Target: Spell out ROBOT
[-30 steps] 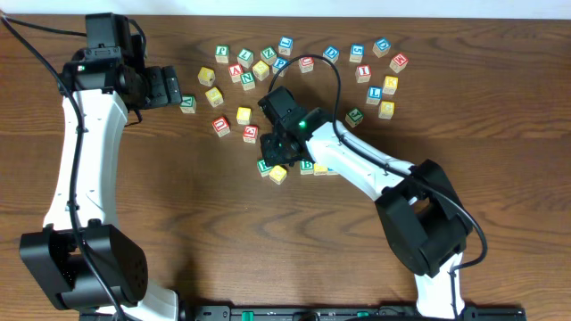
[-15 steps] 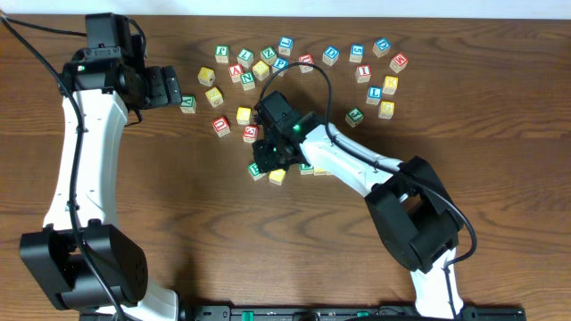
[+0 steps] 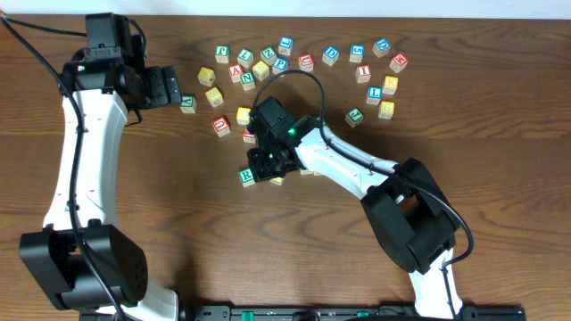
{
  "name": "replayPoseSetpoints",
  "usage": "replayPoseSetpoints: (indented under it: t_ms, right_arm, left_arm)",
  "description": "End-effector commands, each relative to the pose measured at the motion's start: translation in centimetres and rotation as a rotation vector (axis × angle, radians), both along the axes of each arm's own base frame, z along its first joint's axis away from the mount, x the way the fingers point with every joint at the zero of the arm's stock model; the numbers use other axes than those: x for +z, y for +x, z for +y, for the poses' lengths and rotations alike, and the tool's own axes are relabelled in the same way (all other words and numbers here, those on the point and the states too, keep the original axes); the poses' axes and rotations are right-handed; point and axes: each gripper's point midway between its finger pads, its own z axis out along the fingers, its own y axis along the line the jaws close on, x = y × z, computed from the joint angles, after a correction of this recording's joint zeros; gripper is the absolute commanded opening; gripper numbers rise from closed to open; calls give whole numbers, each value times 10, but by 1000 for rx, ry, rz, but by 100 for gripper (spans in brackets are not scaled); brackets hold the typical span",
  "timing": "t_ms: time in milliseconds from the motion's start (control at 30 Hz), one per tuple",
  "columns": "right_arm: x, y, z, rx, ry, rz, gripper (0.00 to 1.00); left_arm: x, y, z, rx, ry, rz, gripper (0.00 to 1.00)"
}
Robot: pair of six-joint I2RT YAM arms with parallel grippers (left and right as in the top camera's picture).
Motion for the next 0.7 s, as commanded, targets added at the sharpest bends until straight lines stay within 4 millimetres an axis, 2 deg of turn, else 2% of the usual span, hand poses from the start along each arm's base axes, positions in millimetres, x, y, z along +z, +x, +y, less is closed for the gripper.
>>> replayPoseSetpoints:
  t_ms: [0, 300, 667]
  right_arm:
    - [-2, -2, 1, -55, -16, 35, 1]
    - [-9, -10, -18, -76, -98, 76, 1]
    - [-12, -1, -40, -62, -141, 67, 1]
  left_arm:
    - [6, 2, 3, -5, 19, -13, 98]
    - [6, 2, 3, -5, 19, -13, 98]
    - [6, 2, 3, -5, 19, -13, 98]
